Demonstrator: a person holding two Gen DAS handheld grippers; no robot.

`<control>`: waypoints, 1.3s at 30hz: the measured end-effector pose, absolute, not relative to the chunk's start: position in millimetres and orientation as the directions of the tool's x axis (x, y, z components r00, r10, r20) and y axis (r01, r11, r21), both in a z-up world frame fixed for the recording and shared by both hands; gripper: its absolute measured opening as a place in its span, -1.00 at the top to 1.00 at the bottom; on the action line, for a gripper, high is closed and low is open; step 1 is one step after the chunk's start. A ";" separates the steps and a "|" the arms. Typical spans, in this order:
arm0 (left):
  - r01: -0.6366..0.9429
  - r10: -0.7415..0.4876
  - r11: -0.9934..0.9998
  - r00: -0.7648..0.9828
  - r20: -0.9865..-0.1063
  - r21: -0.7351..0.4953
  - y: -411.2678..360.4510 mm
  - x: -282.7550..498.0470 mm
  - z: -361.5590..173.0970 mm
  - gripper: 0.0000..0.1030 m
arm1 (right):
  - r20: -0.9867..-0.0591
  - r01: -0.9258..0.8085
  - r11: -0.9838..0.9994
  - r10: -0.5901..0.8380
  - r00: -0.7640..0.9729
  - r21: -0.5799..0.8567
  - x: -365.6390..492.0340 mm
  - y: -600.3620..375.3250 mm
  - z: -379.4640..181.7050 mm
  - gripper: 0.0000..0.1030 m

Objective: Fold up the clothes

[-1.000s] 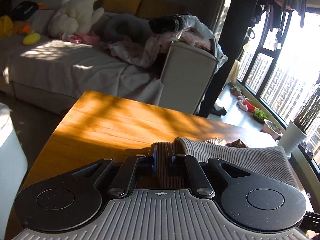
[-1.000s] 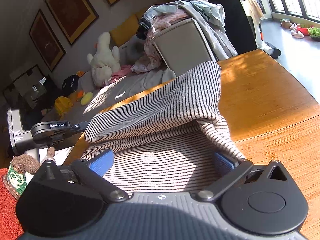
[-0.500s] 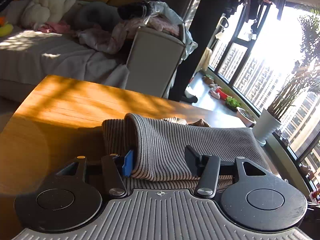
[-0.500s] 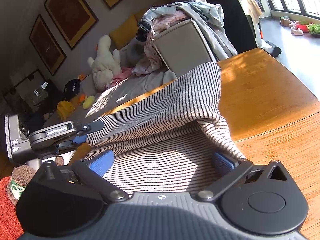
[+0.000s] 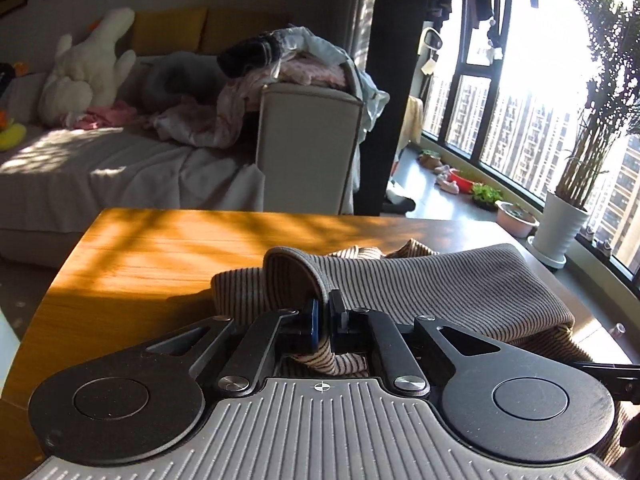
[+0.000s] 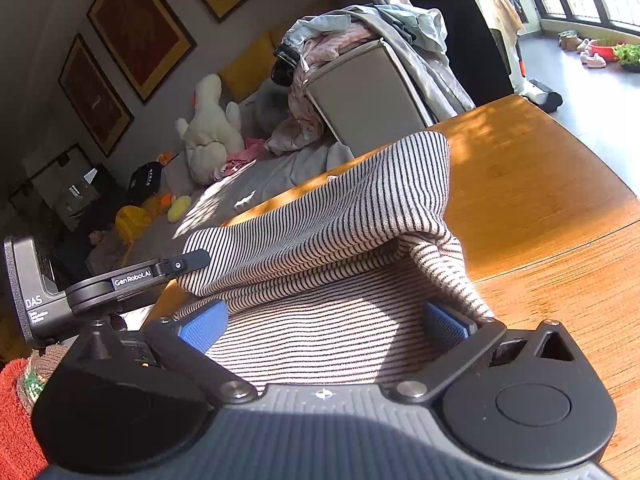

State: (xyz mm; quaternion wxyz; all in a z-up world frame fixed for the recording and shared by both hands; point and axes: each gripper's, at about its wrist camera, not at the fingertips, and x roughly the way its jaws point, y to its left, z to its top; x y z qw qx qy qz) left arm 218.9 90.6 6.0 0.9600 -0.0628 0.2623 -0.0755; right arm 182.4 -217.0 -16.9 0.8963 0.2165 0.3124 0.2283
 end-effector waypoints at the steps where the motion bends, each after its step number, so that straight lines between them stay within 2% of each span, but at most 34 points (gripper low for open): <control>1: 0.101 -0.170 0.981 0.854 -0.492 -0.164 95.2 220.3 8.1 0.89 | -0.460 -0.274 0.801 0.545 0.701 0.532 182.3 -217.2 -17.1 -1.00; 21: 0.001 -0.074 0.991 0.841 -0.536 -0.135 126.7 226.8 1.5 0.84 | -0.451 -0.273 0.792 0.552 0.701 0.546 184.9 -218.9 -19.2 -1.00; 25: -0.039 -0.066 0.984 0.823 -0.564 -0.172 142.8 225.7 -2.0 0.84 | -0.450 -0.273 0.792 0.552 0.702 0.547 185.1 -219.3 -19.6 -1.00; 30: -0.040 -0.109 0.969 0.819 -0.563 -0.246 155.3 220.4 -0.6 0.82 | -0.441 -0.271 0.781 0.560 0.702 0.562 186.5 -222.2 -20.9 -1.00; 33: -0.019 -0.150 0.959 0.813 -0.562 -0.283 149.9 221.0 1.0 0.68 | -0.434 -0.269 0.774 0.565 0.702 0.573 186.0 -223.4 -21.9 -1.00; 39: 0.027 -0.176 0.965 0.803 -0.569 -0.260 119.2 225.5 4.6 0.58 | -0.415 -0.265 0.753 0.579 0.702 0.602 185.4 -227.7 -24.7 -1.00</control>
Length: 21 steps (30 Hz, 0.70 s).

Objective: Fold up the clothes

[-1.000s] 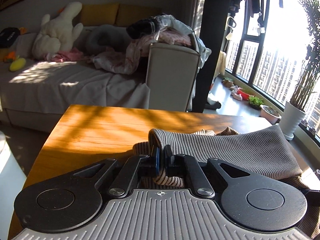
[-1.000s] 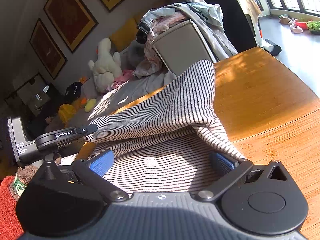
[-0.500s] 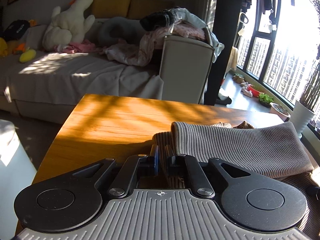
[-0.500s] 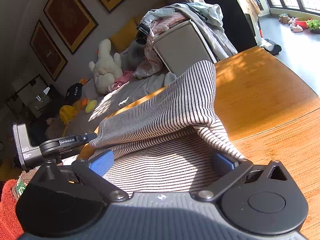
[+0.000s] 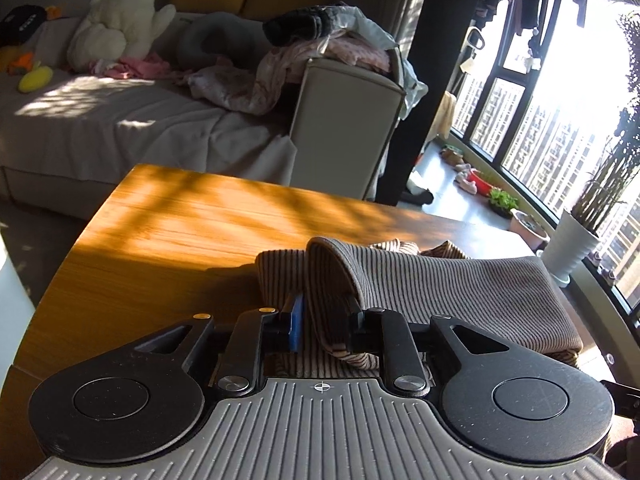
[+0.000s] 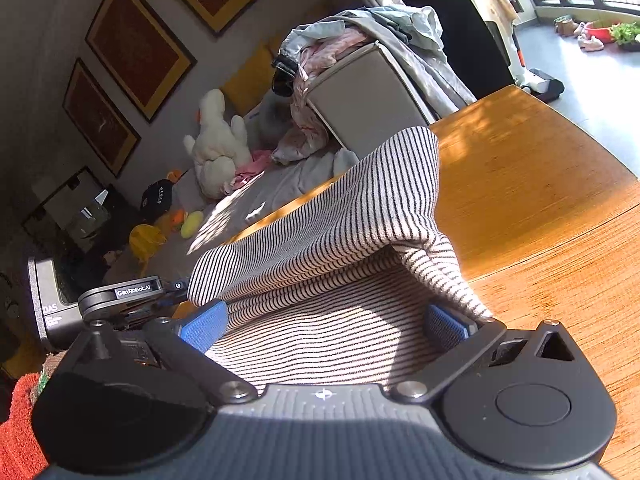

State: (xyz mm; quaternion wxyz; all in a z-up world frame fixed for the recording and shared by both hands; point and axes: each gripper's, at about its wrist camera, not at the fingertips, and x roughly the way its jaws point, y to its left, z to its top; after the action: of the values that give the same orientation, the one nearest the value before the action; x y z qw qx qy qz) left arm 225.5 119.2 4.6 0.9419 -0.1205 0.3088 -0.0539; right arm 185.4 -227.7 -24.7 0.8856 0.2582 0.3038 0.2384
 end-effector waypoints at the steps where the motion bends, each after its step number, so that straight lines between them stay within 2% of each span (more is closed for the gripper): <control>1: 0.031 -0.177 0.966 0.803 -0.570 -0.258 115.9 226.0 4.8 0.57 | -0.415 -0.265 0.754 0.579 0.702 0.601 185.4 -227.4 -24.7 -1.00; 10: 0.041 -0.156 0.976 0.813 -0.560 -0.213 110.6 222.1 14.2 0.32 | -0.417 -0.266 0.757 0.576 0.703 0.596 186.3 -226.3 -24.9 -1.00; 17: 0.052 -0.158 0.977 0.832 -0.533 -0.208 110.2 215.3 25.0 0.29 | -0.431 -0.271 0.769 0.570 0.699 0.579 186.6 -223.8 -24.3 -1.00; 21: 0.093 -0.210 0.963 0.850 -0.483 -0.254 105.8 209.6 35.9 0.06 | -0.486 -0.282 0.825 0.526 0.698 0.489 185.0 -208.7 -19.7 -1.00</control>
State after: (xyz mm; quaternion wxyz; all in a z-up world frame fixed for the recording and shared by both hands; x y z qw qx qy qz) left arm 209.6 105.8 35.9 0.9553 -0.1112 0.2621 -0.0794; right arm 185.0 -208.7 -19.7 0.9010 0.1926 0.3175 0.2243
